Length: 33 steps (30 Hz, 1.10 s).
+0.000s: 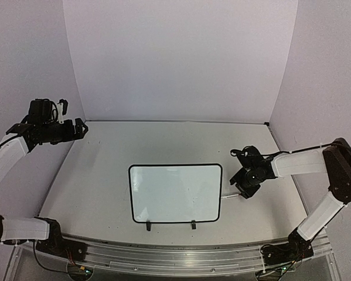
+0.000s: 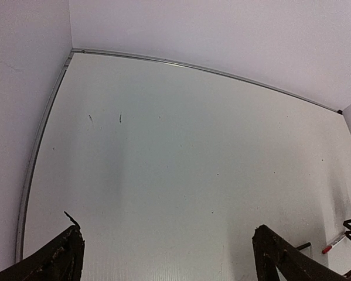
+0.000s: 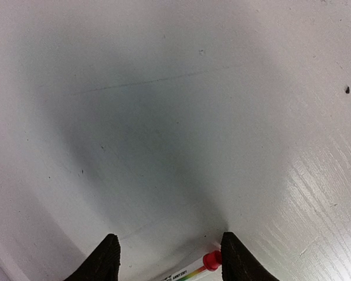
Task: Write a sentence on the whiteboard
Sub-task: Pick up the whiteboard marker from the center of the board.
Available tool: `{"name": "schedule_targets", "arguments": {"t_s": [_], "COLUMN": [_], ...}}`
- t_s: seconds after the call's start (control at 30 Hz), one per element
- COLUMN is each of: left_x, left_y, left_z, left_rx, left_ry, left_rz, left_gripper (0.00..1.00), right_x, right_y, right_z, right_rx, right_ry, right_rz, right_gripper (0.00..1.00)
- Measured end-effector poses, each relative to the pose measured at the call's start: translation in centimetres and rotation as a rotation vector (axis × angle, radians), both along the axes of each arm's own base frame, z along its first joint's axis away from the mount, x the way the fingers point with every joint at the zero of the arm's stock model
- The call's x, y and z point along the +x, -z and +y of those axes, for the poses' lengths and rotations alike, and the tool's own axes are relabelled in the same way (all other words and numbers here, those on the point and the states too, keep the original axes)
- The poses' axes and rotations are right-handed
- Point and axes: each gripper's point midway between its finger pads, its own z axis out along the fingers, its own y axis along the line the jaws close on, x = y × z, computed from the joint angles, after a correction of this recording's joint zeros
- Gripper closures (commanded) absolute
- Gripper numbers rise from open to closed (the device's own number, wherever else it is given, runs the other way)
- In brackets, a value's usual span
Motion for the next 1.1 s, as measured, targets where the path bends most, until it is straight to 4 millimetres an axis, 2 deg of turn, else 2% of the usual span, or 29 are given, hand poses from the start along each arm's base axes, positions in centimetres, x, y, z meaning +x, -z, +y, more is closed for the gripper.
{"name": "schedule_targets", "arguments": {"t_s": [0.27, 0.43, 0.53, 0.83, 1.1], "left_x": [0.0, 0.0, -0.1, -0.1, -0.1], "left_y": [0.0, 0.0, 0.0, 0.0, 0.0], "left_z": [0.0, -0.2, -0.3, -0.3, -0.6], "left_rx": [0.0, 0.0, 0.001, 0.006, 0.011], "left_ry": [0.0, 0.005, 0.01, 0.006, 0.011], "left_rz": [0.0, 0.0, 0.0, 0.0, 0.0], "left_gripper": [0.01, 0.01, 0.01, 0.01, 0.01], "right_x": [-0.7, -1.8, -1.8, -0.6, -1.1], "right_y": [-0.2, -1.7, -1.8, -1.6, -0.6], "right_z": [0.2, -0.4, -0.2, 3.0, 3.6], "right_rx": [-0.033, -0.033, -0.036, -0.036, -0.044], "right_ry": [0.027, 0.061, 0.056, -0.012, -0.018], "right_rz": [-0.005, -0.032, -0.033, -0.018, 0.012], "right_gripper": [0.44, 0.47, 0.49, 0.53, 0.53]}}
